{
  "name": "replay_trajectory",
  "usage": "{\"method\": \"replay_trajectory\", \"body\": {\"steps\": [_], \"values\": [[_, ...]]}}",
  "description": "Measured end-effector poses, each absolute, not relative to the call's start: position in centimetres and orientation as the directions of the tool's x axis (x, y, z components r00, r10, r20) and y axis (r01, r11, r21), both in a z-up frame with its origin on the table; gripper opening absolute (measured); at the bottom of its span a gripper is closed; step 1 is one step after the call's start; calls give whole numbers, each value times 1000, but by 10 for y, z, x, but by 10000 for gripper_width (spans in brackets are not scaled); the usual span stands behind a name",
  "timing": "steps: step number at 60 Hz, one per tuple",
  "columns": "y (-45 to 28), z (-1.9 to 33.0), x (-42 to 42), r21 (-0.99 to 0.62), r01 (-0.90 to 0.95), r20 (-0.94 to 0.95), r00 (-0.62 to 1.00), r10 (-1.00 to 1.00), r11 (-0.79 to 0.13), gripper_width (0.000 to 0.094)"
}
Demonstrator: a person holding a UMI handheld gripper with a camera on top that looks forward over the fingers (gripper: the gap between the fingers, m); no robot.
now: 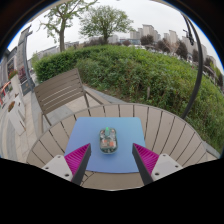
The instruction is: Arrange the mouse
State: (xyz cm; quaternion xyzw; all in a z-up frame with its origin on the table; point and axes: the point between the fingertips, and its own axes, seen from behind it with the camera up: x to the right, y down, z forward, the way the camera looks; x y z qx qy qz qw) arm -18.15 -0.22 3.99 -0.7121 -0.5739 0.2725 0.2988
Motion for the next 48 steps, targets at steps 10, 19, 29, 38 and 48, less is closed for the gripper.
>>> {"method": "replay_trajectory", "body": {"steps": [10, 19, 29, 38, 48], "values": [[-3, 82, -71, -707, 685, -48, 199, 979, -174, 850], [-4, 90, 38, -672, 733, 23, 160, 987, -104, 849], [-7, 84, 138, -603, 790, 33, 164, 986, -111, 849], [-12, 82, 178, -588, 802, 9, 141, 990, -108, 851], [-12, 79, 180, -597, 798, 22, 125, 992, -87, 851]]}}
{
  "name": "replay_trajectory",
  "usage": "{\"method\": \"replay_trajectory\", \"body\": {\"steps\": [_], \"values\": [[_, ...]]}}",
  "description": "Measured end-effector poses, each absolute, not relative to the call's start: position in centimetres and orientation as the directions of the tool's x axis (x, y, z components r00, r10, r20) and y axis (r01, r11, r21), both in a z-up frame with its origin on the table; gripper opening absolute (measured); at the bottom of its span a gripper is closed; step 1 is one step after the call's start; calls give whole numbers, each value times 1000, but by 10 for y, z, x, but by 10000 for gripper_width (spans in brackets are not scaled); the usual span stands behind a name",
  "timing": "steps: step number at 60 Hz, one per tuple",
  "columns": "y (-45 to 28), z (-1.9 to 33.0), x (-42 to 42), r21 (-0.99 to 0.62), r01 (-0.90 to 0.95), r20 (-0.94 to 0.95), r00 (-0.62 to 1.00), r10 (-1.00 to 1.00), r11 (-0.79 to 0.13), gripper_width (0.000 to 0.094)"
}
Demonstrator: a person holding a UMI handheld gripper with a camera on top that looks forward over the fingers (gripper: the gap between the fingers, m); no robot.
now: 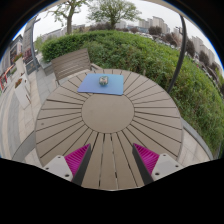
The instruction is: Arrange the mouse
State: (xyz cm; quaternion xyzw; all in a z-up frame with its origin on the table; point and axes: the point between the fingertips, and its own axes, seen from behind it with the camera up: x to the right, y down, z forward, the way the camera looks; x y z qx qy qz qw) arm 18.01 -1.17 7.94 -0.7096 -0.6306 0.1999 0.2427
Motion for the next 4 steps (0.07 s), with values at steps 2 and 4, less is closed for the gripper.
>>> {"method": "replay_trajectory", "body": {"steps": [2, 4], "values": [[-14, 76, 182, -587, 802, 5, 139, 990, -109, 853], [-16, 75, 182, -584, 802, -12, 149, 989, -128, 852]]}}
